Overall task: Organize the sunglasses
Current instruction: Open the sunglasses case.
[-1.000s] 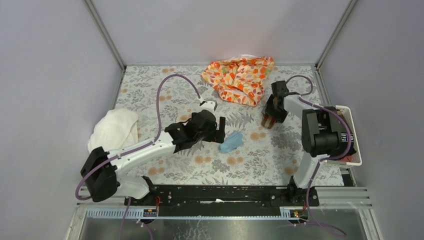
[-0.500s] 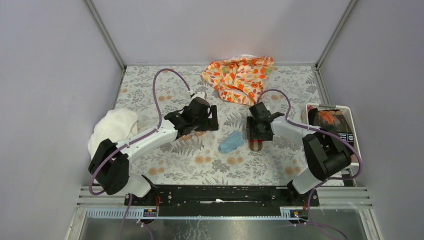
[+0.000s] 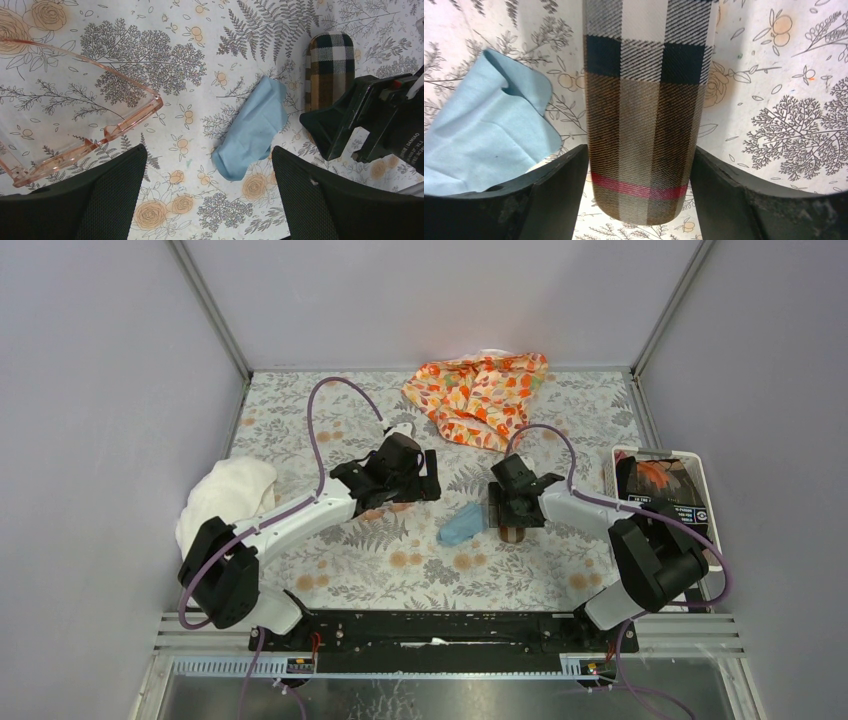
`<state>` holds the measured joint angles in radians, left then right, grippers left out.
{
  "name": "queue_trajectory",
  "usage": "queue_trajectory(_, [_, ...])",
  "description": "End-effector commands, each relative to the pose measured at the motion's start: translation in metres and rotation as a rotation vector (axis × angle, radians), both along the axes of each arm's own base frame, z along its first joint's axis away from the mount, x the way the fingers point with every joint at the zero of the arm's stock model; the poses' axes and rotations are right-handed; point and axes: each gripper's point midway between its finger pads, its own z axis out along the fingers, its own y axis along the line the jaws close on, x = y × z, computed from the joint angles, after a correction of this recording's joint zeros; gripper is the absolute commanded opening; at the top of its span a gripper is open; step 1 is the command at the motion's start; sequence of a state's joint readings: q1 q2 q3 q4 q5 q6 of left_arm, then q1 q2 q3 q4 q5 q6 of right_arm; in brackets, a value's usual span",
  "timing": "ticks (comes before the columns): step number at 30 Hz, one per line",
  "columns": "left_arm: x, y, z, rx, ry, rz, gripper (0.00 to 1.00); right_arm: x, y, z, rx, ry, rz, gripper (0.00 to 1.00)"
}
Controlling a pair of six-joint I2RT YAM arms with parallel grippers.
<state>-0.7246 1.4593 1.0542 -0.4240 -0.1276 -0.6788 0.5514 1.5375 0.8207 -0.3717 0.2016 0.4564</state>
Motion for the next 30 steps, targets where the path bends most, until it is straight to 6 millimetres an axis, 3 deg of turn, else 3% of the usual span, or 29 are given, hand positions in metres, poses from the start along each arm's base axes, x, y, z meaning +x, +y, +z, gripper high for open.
queue_trajectory(1, [0.003,-0.004,0.006,-0.012,-0.005,0.005,0.99,0.001,-0.003,0.002,-0.009,-0.033,-0.011,0.74])
queue_trajectory(6, [0.005,-0.002,0.007,-0.021,-0.037,0.007,0.99,0.004,0.0,0.009,0.02,-0.064,-0.023,0.51])
queue_trajectory(8, [0.01,0.002,0.013,-0.014,-0.055,0.032,0.99,0.007,0.014,0.023,0.103,-0.103,0.015,0.46])
queue_trajectory(11, [0.016,0.007,0.027,-0.09,-0.01,0.033,0.99,0.005,0.06,0.064,0.414,-0.188,0.158,0.46])
queue_trajectory(15, [0.012,-0.007,0.062,-0.399,-0.034,-0.097,0.99,-0.006,0.101,0.117,0.744,-0.236,0.309,0.44])
queue_trajectory(19, [0.002,-0.011,0.11,-0.562,-0.153,-0.232,0.99,-0.011,0.116,0.169,1.004,-0.247,0.357,0.43])
queue_trajectory(24, [-0.002,-0.011,0.152,-0.695,-0.221,-0.301,0.99,-0.013,0.13,0.228,1.229,-0.304,0.401,0.43])
queue_trajectory(27, [-0.003,-0.015,0.16,-0.789,-0.218,-0.351,0.99,-0.018,0.136,0.244,1.337,-0.275,0.411,0.43])
queue_trajectory(30, [0.003,-0.019,0.153,-0.776,-0.208,-0.37,0.99,-0.021,0.139,0.25,1.413,-0.252,0.422,0.43])
